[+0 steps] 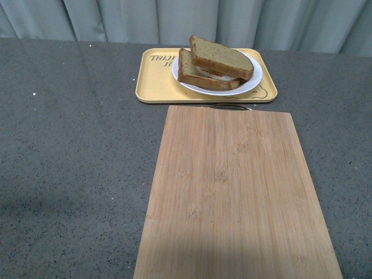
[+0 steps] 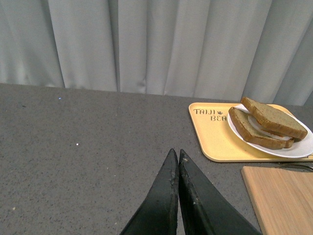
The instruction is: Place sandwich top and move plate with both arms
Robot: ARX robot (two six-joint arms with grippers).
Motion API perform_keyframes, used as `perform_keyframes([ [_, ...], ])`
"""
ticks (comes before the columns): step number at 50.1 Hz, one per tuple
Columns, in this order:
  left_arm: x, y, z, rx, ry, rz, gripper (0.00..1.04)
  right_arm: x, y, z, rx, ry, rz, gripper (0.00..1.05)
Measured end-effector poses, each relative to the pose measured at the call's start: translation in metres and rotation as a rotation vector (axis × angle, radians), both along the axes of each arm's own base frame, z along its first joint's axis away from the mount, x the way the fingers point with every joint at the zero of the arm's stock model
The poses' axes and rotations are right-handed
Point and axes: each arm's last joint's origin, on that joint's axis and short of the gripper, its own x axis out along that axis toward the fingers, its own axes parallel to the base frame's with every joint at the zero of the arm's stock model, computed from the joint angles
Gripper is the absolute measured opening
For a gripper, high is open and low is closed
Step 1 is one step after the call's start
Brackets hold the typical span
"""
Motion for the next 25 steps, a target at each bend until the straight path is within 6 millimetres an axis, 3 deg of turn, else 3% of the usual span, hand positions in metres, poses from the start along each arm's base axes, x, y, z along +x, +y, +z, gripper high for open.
perform_keyframes([
  [12,-0.019,0.013,0.0,0.003,0.0,0.005,0.04,0.0,0.0,0.0,0.0,0.0,0.0,0.95],
  [25,-0.036,0.014,0.001,0.004,-0.002,0.004,0.04,0.0,0.0,0.0,0.0,0.0,0.0,0.95],
])
